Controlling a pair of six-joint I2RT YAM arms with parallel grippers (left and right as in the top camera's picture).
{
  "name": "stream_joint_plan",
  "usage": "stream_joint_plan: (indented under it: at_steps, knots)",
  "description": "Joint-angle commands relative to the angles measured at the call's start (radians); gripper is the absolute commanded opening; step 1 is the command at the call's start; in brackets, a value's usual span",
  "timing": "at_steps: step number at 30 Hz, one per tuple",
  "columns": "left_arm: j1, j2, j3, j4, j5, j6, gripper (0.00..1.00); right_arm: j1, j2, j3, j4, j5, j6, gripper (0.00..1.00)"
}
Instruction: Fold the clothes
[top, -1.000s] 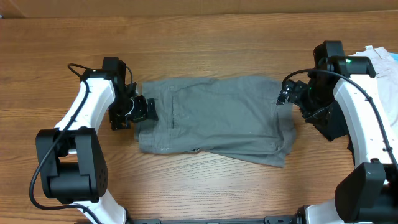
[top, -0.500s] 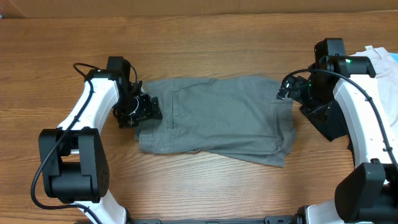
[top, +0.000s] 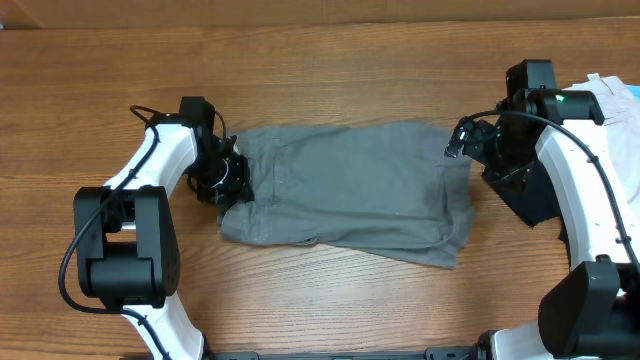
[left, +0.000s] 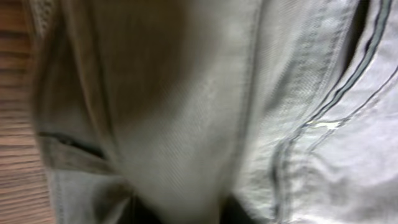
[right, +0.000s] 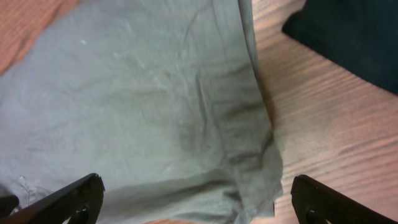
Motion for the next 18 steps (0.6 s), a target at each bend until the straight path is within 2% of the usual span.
stream_joint_plan:
  at_steps: [1,10,15,16,18]
  knots:
    - [-0.006,0.007,0.067,-0.010,0.005,0.021,0.04,0.002,-0.018,0.016,0.035,0.007,-0.003,1.00]
    - [-0.005,0.007,0.359,-0.162,-0.129,0.035,0.06,0.005,-0.003,0.009,0.190,0.005,-0.033,1.00]
    - [-0.005,0.007,0.396,-0.148,-0.132,0.036,0.10,0.017,0.040,-0.043,0.251,-0.063,-0.032,1.00]
    - [-0.005,0.008,0.396,-0.142,-0.137,0.036,0.13,0.023,0.053,-0.061,0.280,-0.092,-0.032,1.00]
    - [-0.005,0.009,0.395,-0.129,-0.185,0.035,0.25,0.036,0.079,-0.093,0.336,-0.144,-0.032,0.96]
